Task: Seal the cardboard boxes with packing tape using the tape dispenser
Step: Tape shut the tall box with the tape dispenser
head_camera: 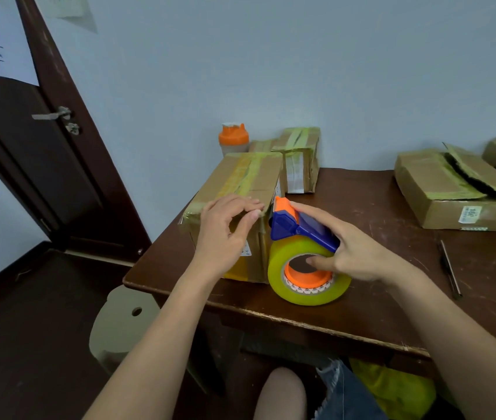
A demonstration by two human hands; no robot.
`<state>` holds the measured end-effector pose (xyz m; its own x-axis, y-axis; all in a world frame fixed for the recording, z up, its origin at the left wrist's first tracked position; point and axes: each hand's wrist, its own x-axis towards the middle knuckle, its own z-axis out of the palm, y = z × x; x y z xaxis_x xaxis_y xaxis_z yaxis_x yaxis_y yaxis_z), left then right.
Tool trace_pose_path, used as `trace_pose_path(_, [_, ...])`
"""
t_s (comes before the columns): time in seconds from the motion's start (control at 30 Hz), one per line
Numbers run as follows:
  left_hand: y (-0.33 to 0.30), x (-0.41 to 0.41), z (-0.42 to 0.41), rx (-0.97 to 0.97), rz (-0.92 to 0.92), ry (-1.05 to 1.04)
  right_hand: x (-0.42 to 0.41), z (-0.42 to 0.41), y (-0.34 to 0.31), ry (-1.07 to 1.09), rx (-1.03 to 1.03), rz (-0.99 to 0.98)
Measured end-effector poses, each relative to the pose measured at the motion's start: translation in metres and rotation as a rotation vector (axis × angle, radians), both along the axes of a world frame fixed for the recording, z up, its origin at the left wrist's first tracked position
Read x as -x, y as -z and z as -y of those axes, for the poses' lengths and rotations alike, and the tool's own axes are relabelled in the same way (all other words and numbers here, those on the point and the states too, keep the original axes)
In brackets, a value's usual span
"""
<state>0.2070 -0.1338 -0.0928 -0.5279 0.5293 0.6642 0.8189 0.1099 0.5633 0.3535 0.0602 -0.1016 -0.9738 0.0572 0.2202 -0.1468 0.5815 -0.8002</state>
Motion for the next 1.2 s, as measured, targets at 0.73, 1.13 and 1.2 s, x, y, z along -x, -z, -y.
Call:
trace_pose_path(0.73, [-0.015,-0.011,-0.006,0.113,0.061,-0.040,-0.062,-0.026,-0.029,0.109,-0.514,0.126])
trace_pose_path(1.13, [-0.009,-0.007,0.008,0.431,-0.271,-0.112,-0.037,0.011,-0.083,0.115,-0.882,0.359])
trace_pose_path(1.2, [-0.007,-0.005,0.008,0.375,-0.282,-0.114,-0.029,0.018,-0.092,0.105,-0.908,0.407])
